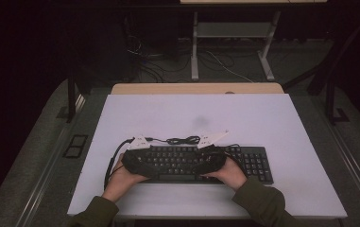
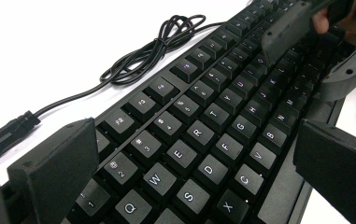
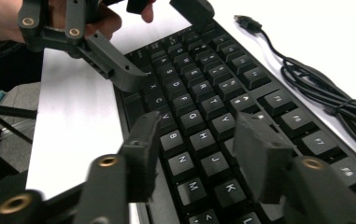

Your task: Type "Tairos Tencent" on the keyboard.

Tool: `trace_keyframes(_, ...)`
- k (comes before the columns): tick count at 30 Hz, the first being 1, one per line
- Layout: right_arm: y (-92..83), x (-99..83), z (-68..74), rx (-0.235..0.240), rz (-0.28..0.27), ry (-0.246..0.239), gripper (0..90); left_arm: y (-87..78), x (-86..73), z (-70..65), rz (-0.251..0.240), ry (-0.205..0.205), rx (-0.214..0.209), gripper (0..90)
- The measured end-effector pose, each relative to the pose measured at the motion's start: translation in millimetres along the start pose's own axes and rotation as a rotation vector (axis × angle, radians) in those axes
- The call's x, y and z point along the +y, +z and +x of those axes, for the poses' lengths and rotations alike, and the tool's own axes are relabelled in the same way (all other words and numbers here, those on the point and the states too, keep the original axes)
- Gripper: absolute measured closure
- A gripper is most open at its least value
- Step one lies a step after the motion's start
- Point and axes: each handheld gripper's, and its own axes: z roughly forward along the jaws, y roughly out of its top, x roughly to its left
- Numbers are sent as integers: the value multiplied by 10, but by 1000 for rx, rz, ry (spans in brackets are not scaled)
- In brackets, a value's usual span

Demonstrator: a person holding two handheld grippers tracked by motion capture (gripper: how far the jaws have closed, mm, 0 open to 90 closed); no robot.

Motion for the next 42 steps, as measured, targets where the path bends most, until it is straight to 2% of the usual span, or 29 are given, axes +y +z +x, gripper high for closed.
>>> trace_keyframes(9,-28,-20,-64,-38,-34,2,282,-5,9,-20,0,6,-7,17)
trace_keyframes(21,-86,-47,-162,-77,-60,17,217,-19,11,-50,9,23,-34,199)
trace_keyframes(24,-98,-55,-183,-81,-65,23,212,-31,13,-55,2,28,-50,277)
trace_keyframes(28,-112,-63,-205,-89,-66,30,209,-40,9,-61,1,37,-80,424)
trace_keyframes(40,-113,-70,-223,-95,-66,36,207,-21,13,-108,51,70,-133,846)
trace_keyframes(42,-112,-69,-221,-95,-65,35,207,-13,13,-110,64,76,-142,890)
